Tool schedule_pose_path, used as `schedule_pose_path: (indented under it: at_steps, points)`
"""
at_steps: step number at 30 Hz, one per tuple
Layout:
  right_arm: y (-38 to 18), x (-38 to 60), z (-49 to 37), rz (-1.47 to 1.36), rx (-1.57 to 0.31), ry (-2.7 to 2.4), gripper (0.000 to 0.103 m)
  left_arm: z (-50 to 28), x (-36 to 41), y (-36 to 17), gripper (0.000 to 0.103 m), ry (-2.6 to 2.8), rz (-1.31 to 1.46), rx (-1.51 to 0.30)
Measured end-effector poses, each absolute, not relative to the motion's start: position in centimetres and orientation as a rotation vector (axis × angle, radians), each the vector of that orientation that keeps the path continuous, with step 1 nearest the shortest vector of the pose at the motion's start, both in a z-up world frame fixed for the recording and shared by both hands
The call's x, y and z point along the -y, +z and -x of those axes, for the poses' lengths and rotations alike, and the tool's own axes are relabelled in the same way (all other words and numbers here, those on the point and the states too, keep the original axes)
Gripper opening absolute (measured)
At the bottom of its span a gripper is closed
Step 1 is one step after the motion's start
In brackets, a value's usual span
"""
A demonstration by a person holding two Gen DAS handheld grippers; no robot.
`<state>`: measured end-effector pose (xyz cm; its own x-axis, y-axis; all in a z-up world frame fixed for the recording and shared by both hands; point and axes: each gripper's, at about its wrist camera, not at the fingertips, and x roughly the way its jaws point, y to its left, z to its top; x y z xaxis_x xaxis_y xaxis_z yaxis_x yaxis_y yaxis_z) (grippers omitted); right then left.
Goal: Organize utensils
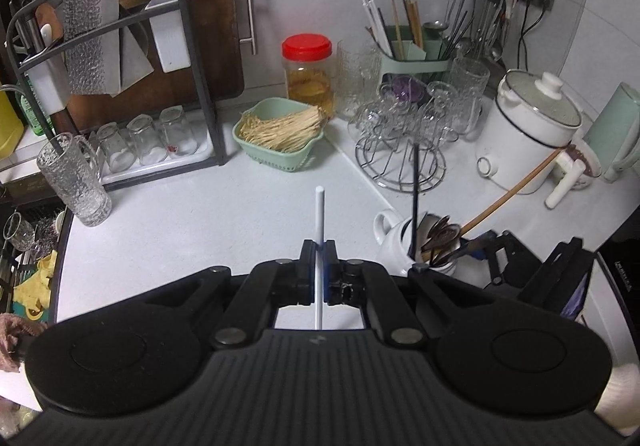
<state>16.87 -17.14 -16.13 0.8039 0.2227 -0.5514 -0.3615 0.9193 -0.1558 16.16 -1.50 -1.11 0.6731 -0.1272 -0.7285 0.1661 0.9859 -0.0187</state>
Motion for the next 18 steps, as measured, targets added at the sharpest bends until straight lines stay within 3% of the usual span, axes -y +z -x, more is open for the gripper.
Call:
schedule_pose_path:
  at_steps: [13,18]
  points:
    - [-16.1,17.1,-16.9,0.259,-0.551,0.314,0.091,-16.3,2.7,3.5,0.0,-0.235,-0.036,-0.712]
    - [-16.1,17.2,-16.8,0.253,-0.551,0.312,0.09,-16.6,1.7,2.1,0.0,-0.236,-0.033,-0.745]
